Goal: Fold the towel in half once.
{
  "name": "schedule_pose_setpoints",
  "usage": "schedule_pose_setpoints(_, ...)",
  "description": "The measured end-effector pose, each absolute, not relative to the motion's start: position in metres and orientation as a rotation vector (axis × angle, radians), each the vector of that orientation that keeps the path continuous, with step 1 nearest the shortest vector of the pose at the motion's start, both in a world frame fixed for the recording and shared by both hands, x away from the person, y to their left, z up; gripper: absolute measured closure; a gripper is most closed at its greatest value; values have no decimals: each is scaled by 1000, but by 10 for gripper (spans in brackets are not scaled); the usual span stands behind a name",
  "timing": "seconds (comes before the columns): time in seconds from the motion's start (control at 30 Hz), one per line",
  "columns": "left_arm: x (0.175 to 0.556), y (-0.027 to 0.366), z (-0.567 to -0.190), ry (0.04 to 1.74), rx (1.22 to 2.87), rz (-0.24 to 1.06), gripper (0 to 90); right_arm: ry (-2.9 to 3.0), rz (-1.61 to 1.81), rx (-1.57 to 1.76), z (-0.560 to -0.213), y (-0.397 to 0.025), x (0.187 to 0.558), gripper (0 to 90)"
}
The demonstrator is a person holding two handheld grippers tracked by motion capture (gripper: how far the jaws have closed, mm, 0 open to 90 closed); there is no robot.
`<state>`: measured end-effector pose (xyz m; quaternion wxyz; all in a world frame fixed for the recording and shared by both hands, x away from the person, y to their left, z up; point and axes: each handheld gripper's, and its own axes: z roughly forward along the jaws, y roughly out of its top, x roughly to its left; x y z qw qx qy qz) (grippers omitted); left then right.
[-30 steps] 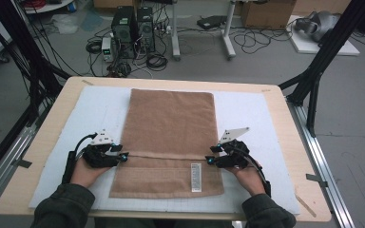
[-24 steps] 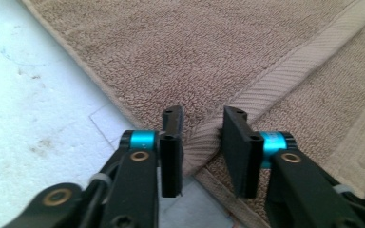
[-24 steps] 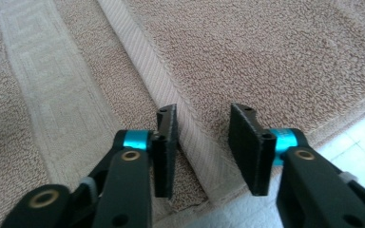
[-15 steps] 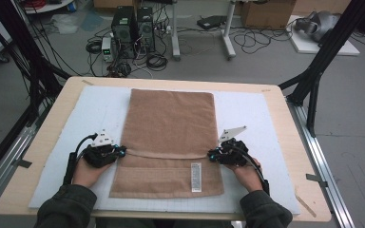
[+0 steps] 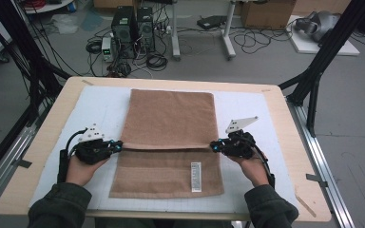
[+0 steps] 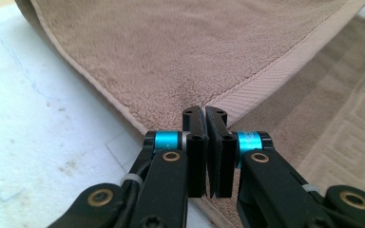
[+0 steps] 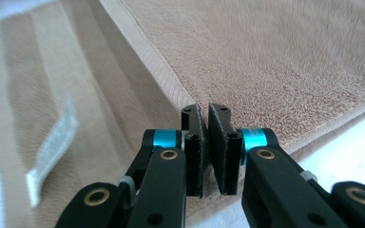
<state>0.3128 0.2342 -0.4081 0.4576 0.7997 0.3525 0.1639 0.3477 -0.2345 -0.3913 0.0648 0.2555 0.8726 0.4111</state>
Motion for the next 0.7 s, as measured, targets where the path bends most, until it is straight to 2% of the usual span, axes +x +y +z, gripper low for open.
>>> schedule_pose_setpoints(0.17, 298, 239, -403, 865, 1944, 383, 867, 2633, 1317, 716, -379, -238, 333, 846)
schedule_pose_setpoints(0.47, 256, 239, -412, 825, 1975, 355, 868, 2664, 1341, 651, -390, -244, 290, 845)
schedule_pose_setpoints(0.63, 234, 242, -405, 765, 1966, 314, 868, 2664, 1354, 595, -382, -247, 270, 844)
schedule_pose_setpoints(0.67, 233, 243, -405, 753, 1975, 277, 858, 2684, 1362, 568, -382, -248, 266, 811)
schedule_pose_setpoints(0.7, 233, 244, -405, 759, 1978, 240, 798, 2724, 1374, 559, -382, -249, 264, 721)
